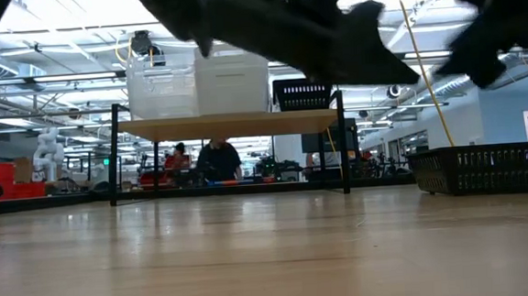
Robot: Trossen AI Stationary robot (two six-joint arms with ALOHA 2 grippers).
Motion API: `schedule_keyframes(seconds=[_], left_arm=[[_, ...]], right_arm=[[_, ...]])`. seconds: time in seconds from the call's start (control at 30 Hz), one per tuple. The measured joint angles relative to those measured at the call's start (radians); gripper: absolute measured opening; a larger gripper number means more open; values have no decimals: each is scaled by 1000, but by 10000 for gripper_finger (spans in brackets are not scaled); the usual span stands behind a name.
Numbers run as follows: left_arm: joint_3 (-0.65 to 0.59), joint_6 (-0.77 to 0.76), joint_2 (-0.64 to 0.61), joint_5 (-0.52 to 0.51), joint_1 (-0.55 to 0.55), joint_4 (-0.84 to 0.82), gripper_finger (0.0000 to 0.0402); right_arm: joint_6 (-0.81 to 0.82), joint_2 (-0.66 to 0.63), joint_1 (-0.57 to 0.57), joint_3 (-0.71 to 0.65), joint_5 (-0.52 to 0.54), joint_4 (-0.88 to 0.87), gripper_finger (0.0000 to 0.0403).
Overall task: Stack baskets on shelf by color
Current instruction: Stack the black bin on top of the black bin on the shelf
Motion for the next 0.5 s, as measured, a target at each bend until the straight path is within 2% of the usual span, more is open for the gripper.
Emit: schedule_keyframes(seconds=[0.13, 0.27, 0.43, 0.5], left_arm=[[86, 5, 89, 9, 23, 13, 166], [199, 62, 178, 25, 38, -60, 166], [318, 167, 207, 31, 53, -163, 166], [347, 213, 207, 70, 64, -202, 166]], right_arm=[[94, 14, -30, 33, 2, -205, 195], [98, 14, -51, 108, 5, -338, 185], [108, 19, -66, 236, 1, -580, 174], [132, 21, -67, 277, 1, -669, 172]])
